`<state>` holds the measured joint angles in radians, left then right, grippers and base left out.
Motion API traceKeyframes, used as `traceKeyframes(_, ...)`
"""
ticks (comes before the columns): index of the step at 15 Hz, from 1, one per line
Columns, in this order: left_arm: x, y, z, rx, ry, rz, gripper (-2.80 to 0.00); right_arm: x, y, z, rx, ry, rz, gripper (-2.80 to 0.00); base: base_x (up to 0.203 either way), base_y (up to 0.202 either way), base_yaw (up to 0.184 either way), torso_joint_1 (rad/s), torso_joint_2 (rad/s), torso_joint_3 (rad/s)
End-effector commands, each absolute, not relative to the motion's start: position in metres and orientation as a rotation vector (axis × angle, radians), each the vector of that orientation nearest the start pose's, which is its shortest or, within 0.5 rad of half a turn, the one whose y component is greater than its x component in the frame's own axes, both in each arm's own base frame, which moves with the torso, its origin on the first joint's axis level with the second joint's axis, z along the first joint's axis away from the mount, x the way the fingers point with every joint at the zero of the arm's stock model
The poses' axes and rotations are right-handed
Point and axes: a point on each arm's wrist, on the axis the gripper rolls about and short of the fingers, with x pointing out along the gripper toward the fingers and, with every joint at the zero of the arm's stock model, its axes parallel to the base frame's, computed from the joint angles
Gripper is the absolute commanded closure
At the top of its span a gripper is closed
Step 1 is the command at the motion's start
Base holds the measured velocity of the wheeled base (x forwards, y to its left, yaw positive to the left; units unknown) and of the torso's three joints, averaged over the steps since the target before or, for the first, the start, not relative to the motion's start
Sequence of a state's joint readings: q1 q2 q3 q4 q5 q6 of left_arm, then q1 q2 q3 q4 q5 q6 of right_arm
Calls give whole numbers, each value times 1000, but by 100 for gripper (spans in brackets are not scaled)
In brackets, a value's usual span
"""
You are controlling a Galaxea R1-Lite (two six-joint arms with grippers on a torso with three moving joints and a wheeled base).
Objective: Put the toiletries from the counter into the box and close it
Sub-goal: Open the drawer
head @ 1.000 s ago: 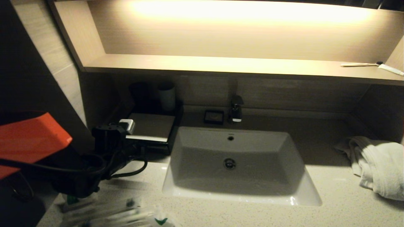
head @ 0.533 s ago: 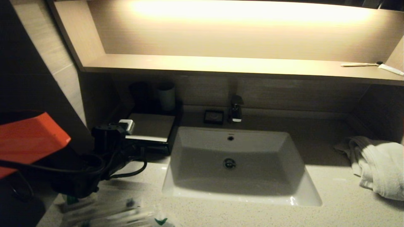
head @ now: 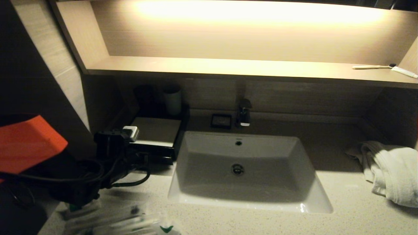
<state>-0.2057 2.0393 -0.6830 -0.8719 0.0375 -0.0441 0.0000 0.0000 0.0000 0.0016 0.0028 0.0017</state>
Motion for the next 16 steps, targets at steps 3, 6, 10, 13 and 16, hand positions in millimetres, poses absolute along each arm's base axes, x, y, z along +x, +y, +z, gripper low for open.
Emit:
traceKeyframes(3, 326, -67, 69, 17, 500, -153, 0, -23, 0, 75, 2, 2, 3, 0, 0, 0, 0, 0, 0, 0)
traceKeyframes(6, 323, -66, 72, 22, 522, -152, 0, -23, 0, 75, 2, 2, 3, 0, 0, 0, 0, 0, 0, 0)
traceKeyframes(10, 319, -66, 75, 31, 589, -150, 0, -23, 0, 75, 2, 2, 3, 0, 0, 0, 0, 0, 0, 0)
traceKeyframes(13, 317, -65, 78, 43, 618, -151, 0, -23, 0, 75, 2, 2, 3, 0, 0, 0, 0, 0, 0, 0)
traceKeyframes(16, 315, -65, 76, 90, 648, -165, 0, -23, 0, 75, 2, 2, 3, 0, 0, 0, 0, 0, 0, 0)
